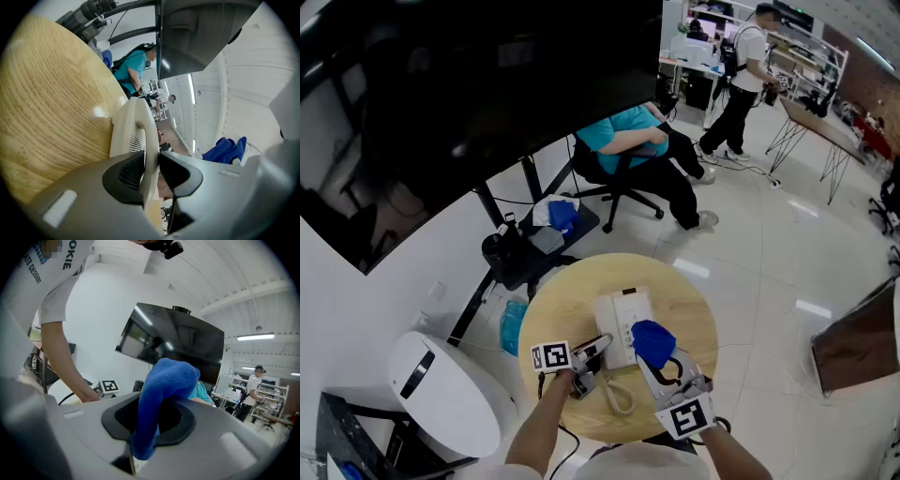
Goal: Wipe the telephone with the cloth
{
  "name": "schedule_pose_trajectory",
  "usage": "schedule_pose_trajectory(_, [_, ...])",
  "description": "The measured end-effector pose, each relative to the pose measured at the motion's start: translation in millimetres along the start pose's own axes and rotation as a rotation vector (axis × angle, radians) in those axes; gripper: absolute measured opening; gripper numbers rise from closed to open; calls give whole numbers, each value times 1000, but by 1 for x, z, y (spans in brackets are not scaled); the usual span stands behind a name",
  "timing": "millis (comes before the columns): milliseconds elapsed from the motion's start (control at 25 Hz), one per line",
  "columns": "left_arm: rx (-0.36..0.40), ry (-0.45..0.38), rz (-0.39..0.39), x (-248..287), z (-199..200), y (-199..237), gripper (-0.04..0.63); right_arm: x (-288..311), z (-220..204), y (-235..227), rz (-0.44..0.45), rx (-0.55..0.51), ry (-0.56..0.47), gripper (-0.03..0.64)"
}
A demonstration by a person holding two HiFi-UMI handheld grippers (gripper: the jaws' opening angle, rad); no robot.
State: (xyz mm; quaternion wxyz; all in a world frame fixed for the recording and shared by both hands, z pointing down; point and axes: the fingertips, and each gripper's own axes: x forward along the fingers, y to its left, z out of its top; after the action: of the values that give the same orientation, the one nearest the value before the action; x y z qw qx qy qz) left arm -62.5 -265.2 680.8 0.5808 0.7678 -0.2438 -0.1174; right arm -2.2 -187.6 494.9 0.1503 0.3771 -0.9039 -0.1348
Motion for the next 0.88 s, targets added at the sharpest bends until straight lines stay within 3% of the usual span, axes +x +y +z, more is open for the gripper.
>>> schedule_pose_trajectory(280, [-14, -41, 47, -9, 7, 6, 141, 0, -1, 4, -1, 22, 3, 61])
schedule_pose_trajectory(480, [54, -91, 95, -24, 11, -2, 143, -10, 4, 5, -34, 55, 14, 61])
schedule_pose_trajectory(560, [115, -141, 92, -35, 15, -20, 121, -15, 8, 7, -49, 81, 22, 61])
schedule_pose_trajectory(720, [344, -218, 109, -57, 15, -77, 8, -25, 19, 15, -67, 142, 28, 61])
schedule_pose_trajectory(880, [471, -282, 104, -71, 3, -139, 3, -33, 31, 25, -49, 163, 24, 61])
